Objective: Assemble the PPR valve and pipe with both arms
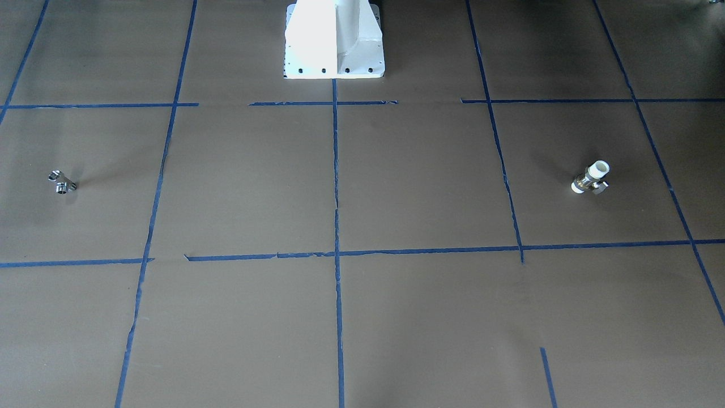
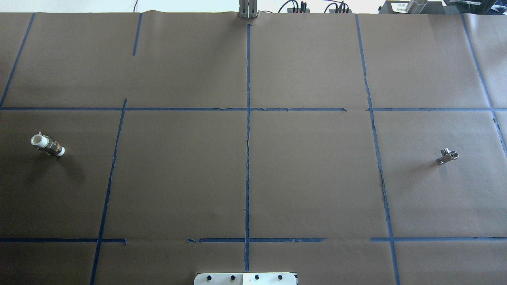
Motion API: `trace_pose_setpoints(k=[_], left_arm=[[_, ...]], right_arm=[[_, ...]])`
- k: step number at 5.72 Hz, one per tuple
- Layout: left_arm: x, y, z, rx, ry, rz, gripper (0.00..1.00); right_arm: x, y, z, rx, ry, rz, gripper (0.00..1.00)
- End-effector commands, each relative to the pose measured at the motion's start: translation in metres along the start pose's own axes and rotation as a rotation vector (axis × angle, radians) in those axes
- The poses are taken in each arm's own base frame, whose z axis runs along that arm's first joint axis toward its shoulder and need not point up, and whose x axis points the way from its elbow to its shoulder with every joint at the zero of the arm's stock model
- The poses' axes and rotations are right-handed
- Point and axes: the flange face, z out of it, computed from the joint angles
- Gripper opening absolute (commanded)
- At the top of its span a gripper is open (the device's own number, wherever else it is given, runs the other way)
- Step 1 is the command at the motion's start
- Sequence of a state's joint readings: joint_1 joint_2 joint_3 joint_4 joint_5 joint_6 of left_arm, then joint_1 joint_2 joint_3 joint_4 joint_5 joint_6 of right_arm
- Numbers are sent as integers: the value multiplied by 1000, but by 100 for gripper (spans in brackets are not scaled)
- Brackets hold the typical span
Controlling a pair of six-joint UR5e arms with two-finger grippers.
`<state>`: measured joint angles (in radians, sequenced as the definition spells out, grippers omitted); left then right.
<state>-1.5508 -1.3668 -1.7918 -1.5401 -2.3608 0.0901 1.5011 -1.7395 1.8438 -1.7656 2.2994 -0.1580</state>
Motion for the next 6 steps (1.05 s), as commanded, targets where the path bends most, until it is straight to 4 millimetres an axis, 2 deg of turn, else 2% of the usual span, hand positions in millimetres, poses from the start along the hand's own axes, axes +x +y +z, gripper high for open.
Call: trace_pose_setpoints(k=[1,3,4,6], left_arm=[[1,1,0,3,-2,21,100],[-7,2,8,-17,-9,6,100],[0,-8,0,0,-43,24,100],[43,-73,-43,143,-48,173,100]], right_arm=[[0,0,0,-1,0,1,100],[-4,-1,-5,11,-1,-7,100],[-8,-1,-9,18,1,-15,100],[-8,-2,-7,15,-1,-15,100]])
